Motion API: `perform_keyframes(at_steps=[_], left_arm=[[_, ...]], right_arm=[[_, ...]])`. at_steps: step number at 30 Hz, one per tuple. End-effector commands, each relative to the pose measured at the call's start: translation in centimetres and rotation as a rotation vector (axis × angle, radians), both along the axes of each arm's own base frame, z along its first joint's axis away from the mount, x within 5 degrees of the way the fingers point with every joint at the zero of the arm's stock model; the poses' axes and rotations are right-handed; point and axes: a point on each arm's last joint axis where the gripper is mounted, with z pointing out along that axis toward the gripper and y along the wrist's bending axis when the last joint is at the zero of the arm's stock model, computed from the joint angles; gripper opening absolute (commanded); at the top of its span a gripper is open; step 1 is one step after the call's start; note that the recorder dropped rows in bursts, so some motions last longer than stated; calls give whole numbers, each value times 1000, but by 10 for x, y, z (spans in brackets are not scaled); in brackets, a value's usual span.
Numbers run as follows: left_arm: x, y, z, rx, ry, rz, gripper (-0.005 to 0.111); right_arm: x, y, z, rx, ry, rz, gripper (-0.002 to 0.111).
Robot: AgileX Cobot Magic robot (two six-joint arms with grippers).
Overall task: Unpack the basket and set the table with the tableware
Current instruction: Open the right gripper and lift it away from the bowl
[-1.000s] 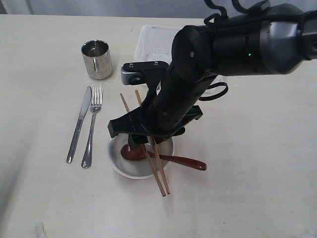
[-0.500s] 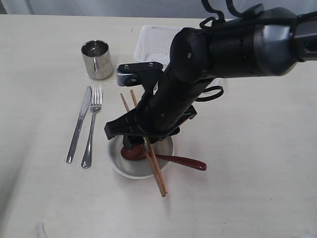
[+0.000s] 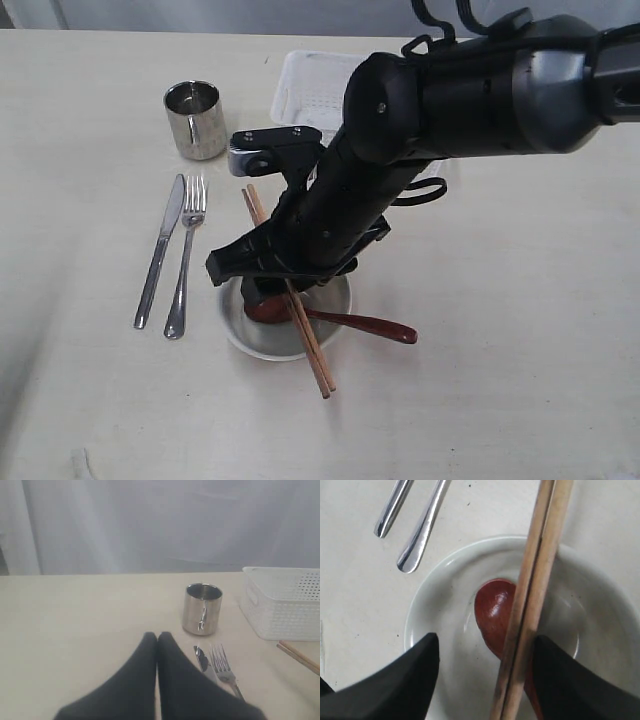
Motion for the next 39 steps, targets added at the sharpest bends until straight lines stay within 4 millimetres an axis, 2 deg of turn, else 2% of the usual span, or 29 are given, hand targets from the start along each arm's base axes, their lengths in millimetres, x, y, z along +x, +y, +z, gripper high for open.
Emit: perform_keyframes(at_steps=[1, 4, 7, 11, 14, 16, 19, 22, 24, 28, 30, 31, 34, 39], left_arm=[[0, 0, 0, -12, -10, -2, 0], [0, 0, 0, -12, -10, -2, 0], [0, 0, 0, -12, -10, -2, 0], [0, 0, 0, -12, -10, -2, 0], [0, 0, 0, -12, -10, -2, 0], [0, 0, 0, -12, -10, -2, 0], [0, 0, 0, -12, -10, -2, 0], [0, 0, 0, -12, -10, -2, 0], [0, 0, 0, -12, -10, -2, 0], [0, 0, 0, -12, -10, -2, 0], [0, 0, 0, -12, -10, -2, 0], [0, 0, 0, -12, -10, -2, 0], [0, 0, 0, -12, -10, -2, 0], [0, 0, 0, -12, -10, -2, 0]], right_arm=[[2, -3, 2, -3, -8, 6, 53], [1, -5, 11, 12, -26, 10, 53], [1, -10, 27, 33, -65, 11, 53], [6, -30, 52, 57, -86, -21, 53], [14, -52, 72, 63, -127, -59, 53], [22, -76, 89, 59, -195, -103, 53], [45, -117, 118, -28, -339, -159, 53], [71, -139, 147, -62, -445, -214, 53], [94, -141, 166, -58, -527, -198, 50], [143, -126, 166, -119, -619, -55, 49], [170, -118, 159, -148, -652, -4, 49], [189, -116, 146, -157, -636, -8, 49], [214, -117, 128, -189, -630, 88, 49], [245, -119, 103, -130, -605, 293, 49]])
